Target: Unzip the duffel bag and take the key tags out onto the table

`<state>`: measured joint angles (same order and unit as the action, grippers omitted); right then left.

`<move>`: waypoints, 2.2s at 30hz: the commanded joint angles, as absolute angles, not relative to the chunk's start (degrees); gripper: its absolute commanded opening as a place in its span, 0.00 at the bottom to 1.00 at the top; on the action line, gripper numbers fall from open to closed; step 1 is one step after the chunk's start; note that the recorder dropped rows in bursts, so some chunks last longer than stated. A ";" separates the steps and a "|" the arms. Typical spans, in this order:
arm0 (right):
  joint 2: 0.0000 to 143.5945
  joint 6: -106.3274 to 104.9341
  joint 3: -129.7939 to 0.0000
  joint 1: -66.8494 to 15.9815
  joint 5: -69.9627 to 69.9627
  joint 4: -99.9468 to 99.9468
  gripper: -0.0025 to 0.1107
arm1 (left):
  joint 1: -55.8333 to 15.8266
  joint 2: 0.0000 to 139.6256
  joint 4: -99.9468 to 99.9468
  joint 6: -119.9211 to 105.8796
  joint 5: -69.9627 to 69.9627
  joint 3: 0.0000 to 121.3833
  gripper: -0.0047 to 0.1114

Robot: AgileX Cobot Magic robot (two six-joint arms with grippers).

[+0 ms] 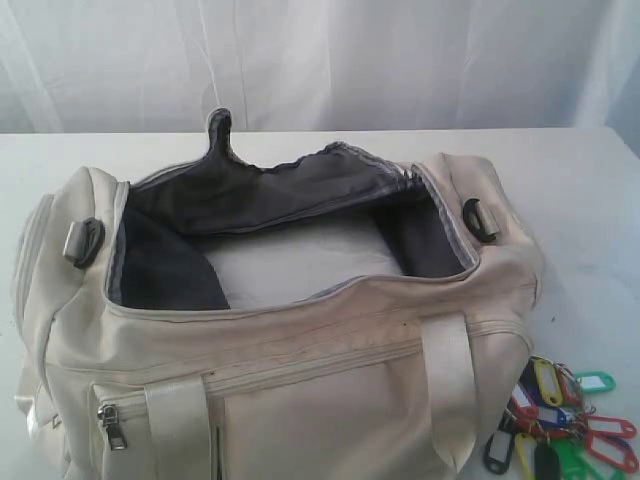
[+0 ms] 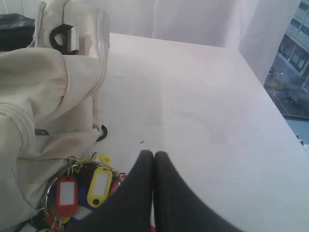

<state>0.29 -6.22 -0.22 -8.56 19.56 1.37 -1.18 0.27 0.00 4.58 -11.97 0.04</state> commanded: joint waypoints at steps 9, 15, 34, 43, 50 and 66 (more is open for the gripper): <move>0.00 -6.65 0.00 -8.63 19.25 1.57 0.02 | -1.48 0.00 0.00 5.22 -11.94 0.00 0.04; 0.00 -6.65 0.00 -8.63 19.25 1.57 0.02 | -1.48 0.00 0.00 5.22 -11.94 0.00 0.04; 0.00 -6.65 0.00 -8.63 19.25 1.57 0.02 | -1.48 0.00 0.00 5.22 -11.94 0.00 0.04; 0.00 -6.65 0.00 -8.63 19.25 1.57 0.02 | -1.48 0.00 0.00 5.22 -11.94 0.00 0.04; 0.00 -6.65 0.00 -8.63 19.25 1.57 0.02 | -1.48 0.00 0.00 5.22 -11.94 0.00 0.04; 0.00 -3.63 0.00 -8.63 19.25 1.57 0.02 | -1.48 0.00 0.00 5.22 -11.94 0.00 0.04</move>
